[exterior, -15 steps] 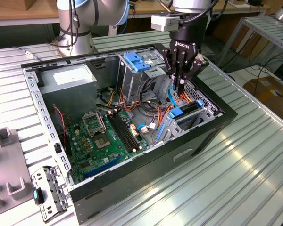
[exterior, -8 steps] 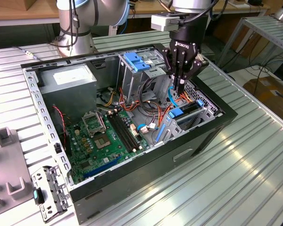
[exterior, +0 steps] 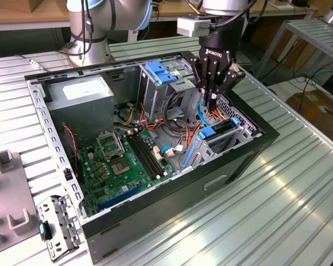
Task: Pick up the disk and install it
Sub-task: 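Insert the second disk wire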
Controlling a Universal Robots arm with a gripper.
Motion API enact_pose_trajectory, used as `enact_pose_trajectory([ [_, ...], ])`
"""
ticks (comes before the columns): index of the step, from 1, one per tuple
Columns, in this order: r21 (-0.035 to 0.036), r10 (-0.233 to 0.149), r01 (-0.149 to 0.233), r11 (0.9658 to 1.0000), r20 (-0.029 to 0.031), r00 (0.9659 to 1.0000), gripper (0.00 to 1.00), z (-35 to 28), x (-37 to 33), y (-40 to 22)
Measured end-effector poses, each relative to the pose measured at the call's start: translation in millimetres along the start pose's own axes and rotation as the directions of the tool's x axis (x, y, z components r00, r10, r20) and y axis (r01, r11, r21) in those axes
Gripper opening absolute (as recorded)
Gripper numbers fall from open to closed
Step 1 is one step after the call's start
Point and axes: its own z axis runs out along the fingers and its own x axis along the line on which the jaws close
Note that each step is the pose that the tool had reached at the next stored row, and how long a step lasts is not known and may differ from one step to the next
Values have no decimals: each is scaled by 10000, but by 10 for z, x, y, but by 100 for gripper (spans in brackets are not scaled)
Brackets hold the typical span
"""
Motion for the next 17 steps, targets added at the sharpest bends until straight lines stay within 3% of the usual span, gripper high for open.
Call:
enact_pose_trajectory([
  [2,0,0,0,10000,3,10000,16,3,6,3],
  [3,3,-1,1,10000,102,9999,16,14,33,8],
  [4,8,-2,2,10000,265,9996,16,21,50,11],
  [5,13,-4,4,10000,385,9993,16,25,59,13],
  [6,21,-8,6,10000,554,9985,16,30,74,17],
  [8,29,-10,7,10000,768,9970,16,45,114,22],
  [10,38,-11,8,10000,931,9957,16,61,154,26],
  [12,55,-8,3,10000,1033,9947,16,75,193,28],
  [15,136,7,-23,9999,1133,9936,16,101,267,29],
  [17,357,54,-96,9993,1178,9930,16,110,297,35],
])
